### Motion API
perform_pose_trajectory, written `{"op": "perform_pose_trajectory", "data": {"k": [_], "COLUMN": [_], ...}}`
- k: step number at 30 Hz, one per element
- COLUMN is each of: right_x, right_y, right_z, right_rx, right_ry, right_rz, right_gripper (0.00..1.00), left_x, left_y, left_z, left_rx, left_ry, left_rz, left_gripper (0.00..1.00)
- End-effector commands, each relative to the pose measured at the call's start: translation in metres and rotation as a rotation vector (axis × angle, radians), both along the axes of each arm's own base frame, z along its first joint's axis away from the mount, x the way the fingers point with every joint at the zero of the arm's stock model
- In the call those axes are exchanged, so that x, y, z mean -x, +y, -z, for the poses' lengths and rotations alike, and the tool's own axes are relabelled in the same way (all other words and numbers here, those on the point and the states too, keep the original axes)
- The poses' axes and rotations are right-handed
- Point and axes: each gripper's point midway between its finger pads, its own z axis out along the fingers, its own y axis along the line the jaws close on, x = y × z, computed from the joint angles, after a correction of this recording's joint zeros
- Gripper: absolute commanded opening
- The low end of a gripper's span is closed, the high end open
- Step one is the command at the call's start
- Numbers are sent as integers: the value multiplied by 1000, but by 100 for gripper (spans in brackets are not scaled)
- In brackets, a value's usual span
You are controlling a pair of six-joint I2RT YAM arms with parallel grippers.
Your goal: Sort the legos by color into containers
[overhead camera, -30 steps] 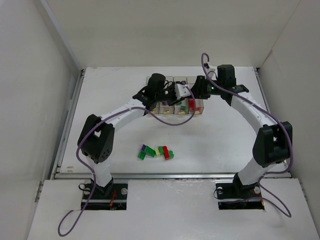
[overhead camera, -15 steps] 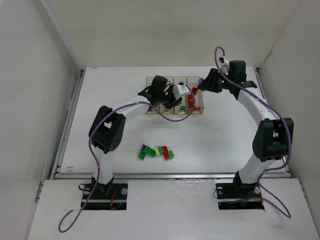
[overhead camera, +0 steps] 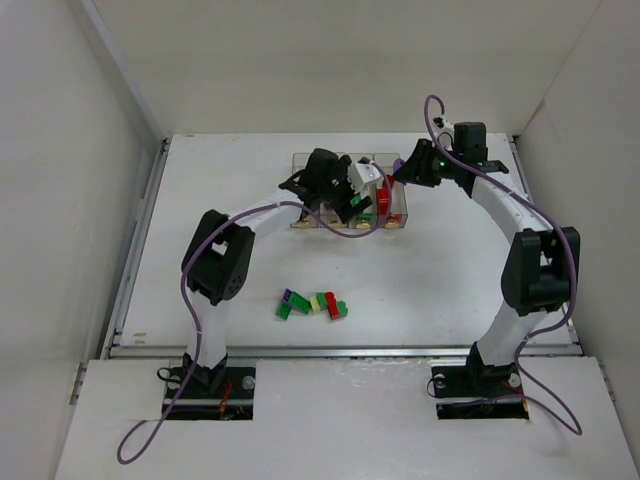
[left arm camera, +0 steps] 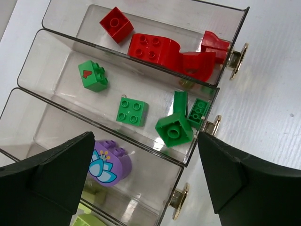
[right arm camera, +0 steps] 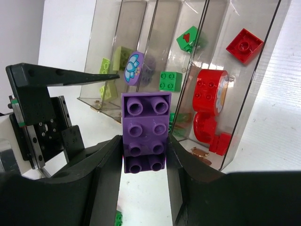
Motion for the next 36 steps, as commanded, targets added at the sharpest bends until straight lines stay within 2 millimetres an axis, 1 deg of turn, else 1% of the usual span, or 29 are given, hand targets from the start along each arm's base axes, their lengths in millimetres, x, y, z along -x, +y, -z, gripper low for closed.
{"op": "perform_pose_trajectory", "data": {"k": [1,4,5,6,7,9,10,11,12,13,14,15,16,17,18,19,20,21,22,23,24,26,27,29,30,31,32,34,36], "right_x": [-4,0,2,1,4,11,11,12,16,11,9,5,3,-5,-6,-9,-18,-21,-27,-31,-32,-37,-41,-43,-42,-42,-41,-37,-30], "right_y": [6,6,6,4,10,35,47,58,75,85,94,100,110,112,119,125,127,134,135,144,149,153,153,154,159,158,157,163,162], "right_z": [-31,-36,-32,-36,-33,-35,-32,-30,-26,-20,-18,-14,-14,-1,5,10,7,21,24,17,32,33,31,26,20,13,15,1,-5], "right_rx": [-14,-14,-14,-8,2,13,13,11,15,-4,-22,-33,-53,-68,-75,-73,-78,-76,-71,-75,-54,-40,-36,-40,-45,-35,-25,-25,1], "right_ry": [-94,-103,-94,-104,-93,-103,-98,-88,-75,-44,-33,-19,-9,38,58,70,62,89,88,77,108,108,105,95,81,56,59,31,24], "right_rz": [-42,-42,-42,-32,-36,-75,-99,-105,-121,-105,-106,-97,-97,-59,-62,-53,-36,-41,-33,-32,-29,-18,-10,-11,-20,-33,-38,-65,-74], "right_gripper": [0,0,0,0,0,0,0,0,0,0,0,0,0,0,0,0,0,0,4,9,13,41,52,70,73,75,77,77,78], "left_x": [-10,-17,-23,-21,-37,-46,-51,-57,-55,-55,-55,-50,-42,-34,-27,-17,-7,1,5,16,24,36,42,50,56,61,64,76,92], "left_y": [-17,-15,-10,-8,11,36,58,78,95,116,135,143,158,170,177,187,192,196,203,207,209,212,211,209,210,210,206,203,190], "left_z": [-41,-64,-80,-88,-101,-111,-124,-125,-116,-128,-128,-128,-111,-122,-121,-103,-116,-113,-111,-95,-102,-91,-96,-94,-86,-89,-88,-78,-67], "left_rx": [75,113,141,179,202,230,267,259,238,246,223,214,166,170,143,109,129,124,118,93,109,102,119,128,113,115,117,95,55], "left_ry": [-69,-81,-92,-50,-60,-29,-16,-29,-12,-30,-50,-60,-44,-70,-84,-66,-94,-90,-99,-76,-84,-70,-75,-65,-56,-66,-60,-38,-7], "left_rz": [-9,-72,-109,-160,-255,-390,-482,-579,-638,-696,-767,-792,-819,-835,-835,-841,-836,-837,-841,-842,-832,-823,-807,-781,-761,-742,-711,-659,-513], "left_gripper": [90,91,91,91,91,91,91,91,91,91,91,91,91,91,91,91,91,91,91,91,91,91,91,91,91,91,91,91,91]}}
